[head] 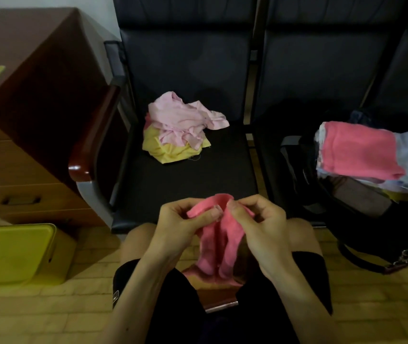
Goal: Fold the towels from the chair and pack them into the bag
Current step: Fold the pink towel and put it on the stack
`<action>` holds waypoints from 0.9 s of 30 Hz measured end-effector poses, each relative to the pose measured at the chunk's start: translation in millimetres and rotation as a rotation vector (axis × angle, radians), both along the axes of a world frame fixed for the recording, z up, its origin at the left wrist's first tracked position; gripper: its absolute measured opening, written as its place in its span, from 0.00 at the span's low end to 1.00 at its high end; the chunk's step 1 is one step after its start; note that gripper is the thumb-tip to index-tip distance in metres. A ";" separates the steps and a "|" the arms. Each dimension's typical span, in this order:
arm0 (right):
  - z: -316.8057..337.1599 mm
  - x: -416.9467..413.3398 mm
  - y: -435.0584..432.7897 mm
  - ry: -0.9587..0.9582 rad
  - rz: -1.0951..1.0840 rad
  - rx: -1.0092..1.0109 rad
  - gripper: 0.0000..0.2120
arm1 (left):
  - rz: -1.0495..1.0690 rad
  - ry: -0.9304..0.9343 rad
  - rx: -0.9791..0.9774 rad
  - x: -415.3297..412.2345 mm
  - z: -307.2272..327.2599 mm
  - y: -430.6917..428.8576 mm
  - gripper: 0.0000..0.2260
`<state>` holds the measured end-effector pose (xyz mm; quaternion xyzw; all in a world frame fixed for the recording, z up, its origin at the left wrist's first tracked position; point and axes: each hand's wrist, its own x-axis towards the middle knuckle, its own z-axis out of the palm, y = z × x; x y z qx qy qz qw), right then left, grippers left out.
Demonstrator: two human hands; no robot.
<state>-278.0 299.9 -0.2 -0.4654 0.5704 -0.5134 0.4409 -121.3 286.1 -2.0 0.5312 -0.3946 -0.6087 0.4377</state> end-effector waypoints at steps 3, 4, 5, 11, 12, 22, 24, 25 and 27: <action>0.4 7.9 -1.2 -0.012 0.033 0.007 0.04 | -0.040 0.004 -0.024 -2.7 1.9 2.9 0.10; 0.2 9.7 -1.8 -0.006 0.031 0.007 0.04 | -0.049 -0.001 -0.040 -2.6 2.4 3.4 0.09; -0.7 10.9 -2.2 0.005 0.030 0.010 0.04 | -0.056 -0.005 -0.052 -2.6 3.2 3.9 0.09; -2.7 14.5 -2.9 0.066 0.027 -0.004 0.04 | -0.098 -0.033 -0.097 -3.9 4.2 1.9 0.08; -2.7 14.7 -3.1 0.072 0.016 -0.003 0.05 | -0.112 -0.040 -0.101 -4.2 4.2 1.7 0.08; 5.6 14.2 -4.9 -0.171 0.008 0.167 0.17 | -0.243 -0.022 -0.191 -4.9 8.4 2.6 0.17; 6.4 12.3 -5.7 -0.230 0.046 0.165 0.21 | -0.224 -0.057 -0.223 -7.2 5.6 4.5 0.18; 6.2 11.2 -5.6 -0.261 0.063 0.164 0.20 | -0.186 -0.098 -0.235 -8.8 4.1 4.6 0.17; 5.3 9.5 -5.2 -0.317 0.083 0.170 0.16 | -0.104 -0.170 -0.249 -11.6 0.6 3.3 0.12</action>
